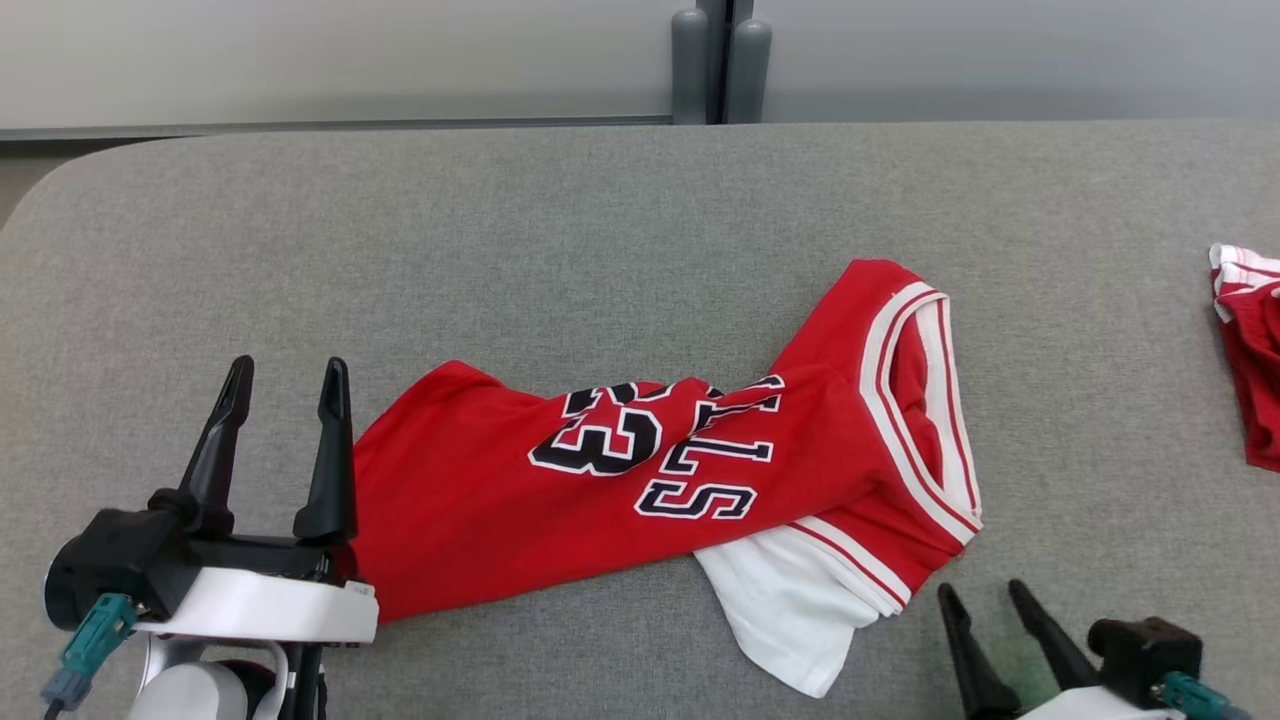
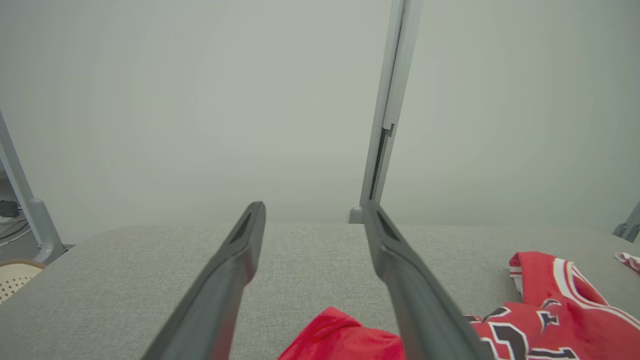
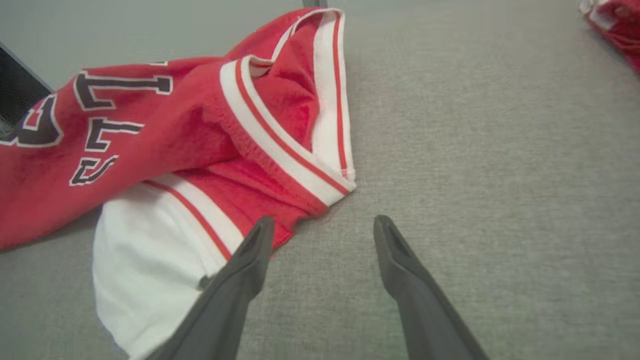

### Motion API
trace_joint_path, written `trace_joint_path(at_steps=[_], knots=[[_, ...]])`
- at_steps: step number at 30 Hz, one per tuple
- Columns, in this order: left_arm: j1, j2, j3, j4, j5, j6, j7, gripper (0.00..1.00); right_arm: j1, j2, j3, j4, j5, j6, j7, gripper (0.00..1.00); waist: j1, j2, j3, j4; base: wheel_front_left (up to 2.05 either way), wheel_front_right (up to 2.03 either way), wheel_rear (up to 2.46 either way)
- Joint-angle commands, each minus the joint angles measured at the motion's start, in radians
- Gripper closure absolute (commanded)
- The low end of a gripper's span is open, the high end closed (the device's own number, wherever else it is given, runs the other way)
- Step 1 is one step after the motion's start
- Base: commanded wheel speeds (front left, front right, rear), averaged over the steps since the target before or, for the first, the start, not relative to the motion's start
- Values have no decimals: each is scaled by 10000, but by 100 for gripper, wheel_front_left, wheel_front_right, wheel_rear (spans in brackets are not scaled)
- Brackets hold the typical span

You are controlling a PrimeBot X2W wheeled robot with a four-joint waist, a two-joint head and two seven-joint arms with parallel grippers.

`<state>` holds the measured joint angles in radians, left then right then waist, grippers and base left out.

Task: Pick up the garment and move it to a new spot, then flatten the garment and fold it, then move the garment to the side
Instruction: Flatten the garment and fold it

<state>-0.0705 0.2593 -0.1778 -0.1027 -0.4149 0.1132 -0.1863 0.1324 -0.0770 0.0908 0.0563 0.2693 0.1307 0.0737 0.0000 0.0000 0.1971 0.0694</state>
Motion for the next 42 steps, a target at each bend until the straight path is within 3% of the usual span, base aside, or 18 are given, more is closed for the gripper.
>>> trace_joint_path(at_steps=[1, 9, 10, 12, 42], knots=[[-251, 2, 7, 13, 54, -57, -80, 0, -147, 24, 183, 360, 229, 0, -78, 0, 0, 0, 180, 145, 0, 0, 0], [-531, -10, -7, 231, 29, -150, -282, 0, -908, 162, 1346, 1978, 882, 1, -212, 0, 0, 0, 458, 355, 0, 0, 0], [-556, -7, -4, 250, 25, -156, -295, 0, -997, 167, 1415, 2020, 931, 1, -243, 51, 0, 0, 483, 359, 0, 0, 0], [-602, -4, 6, 282, 7, -141, -339, 0, -1155, 177, 1461, 2030, 1007, 1, -339, 100, 0, 0, 513, 350, 0, 0, 0], [-352, 144, -49, 561, -9, -19, -478, 0, -1299, -245, 403, -458, 213, 0, -946, 100, 0, 0, -7, -90, 0, 0, 0]])
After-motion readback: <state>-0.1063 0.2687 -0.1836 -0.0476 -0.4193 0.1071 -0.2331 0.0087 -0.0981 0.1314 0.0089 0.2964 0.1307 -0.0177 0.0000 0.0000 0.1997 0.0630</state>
